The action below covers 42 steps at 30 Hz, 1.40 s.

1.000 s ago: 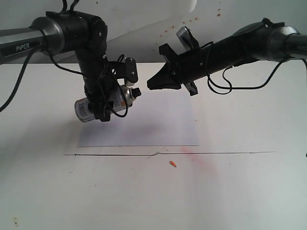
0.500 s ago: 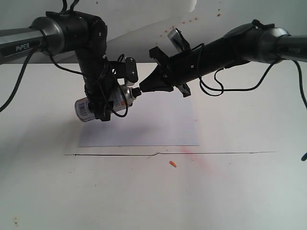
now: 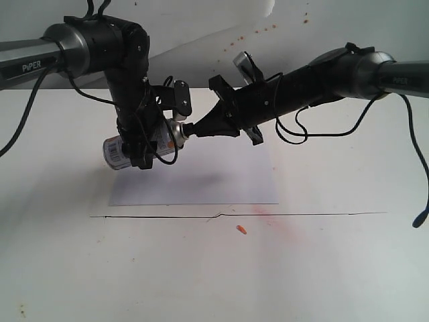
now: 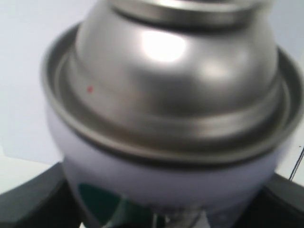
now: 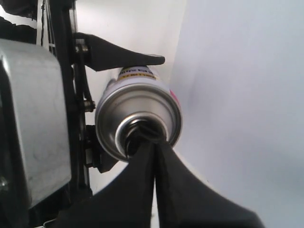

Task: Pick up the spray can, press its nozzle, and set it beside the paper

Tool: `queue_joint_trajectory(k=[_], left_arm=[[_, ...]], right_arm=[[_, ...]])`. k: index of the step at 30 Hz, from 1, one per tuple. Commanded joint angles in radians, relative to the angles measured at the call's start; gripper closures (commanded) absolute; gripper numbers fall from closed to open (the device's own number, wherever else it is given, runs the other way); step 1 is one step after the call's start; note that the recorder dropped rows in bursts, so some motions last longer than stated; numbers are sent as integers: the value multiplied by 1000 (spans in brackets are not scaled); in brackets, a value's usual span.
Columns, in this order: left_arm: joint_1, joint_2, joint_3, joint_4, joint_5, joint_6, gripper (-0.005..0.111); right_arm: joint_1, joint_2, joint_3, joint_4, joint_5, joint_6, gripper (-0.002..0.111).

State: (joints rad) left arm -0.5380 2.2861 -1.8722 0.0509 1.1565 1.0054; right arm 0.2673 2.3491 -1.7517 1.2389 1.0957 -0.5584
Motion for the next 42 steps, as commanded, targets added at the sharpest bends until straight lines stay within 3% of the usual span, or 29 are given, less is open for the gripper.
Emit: queue_joint_trajectory(k=[1, 42], left_arm=[[-1, -12, -11, -12, -12, -2, 107], [-1, -12, -11, -18, -12, -2, 107]], right_arm=[[3, -3, -6, 23, 7, -16, 108], [24, -3, -6, 1, -11, -22, 108]])
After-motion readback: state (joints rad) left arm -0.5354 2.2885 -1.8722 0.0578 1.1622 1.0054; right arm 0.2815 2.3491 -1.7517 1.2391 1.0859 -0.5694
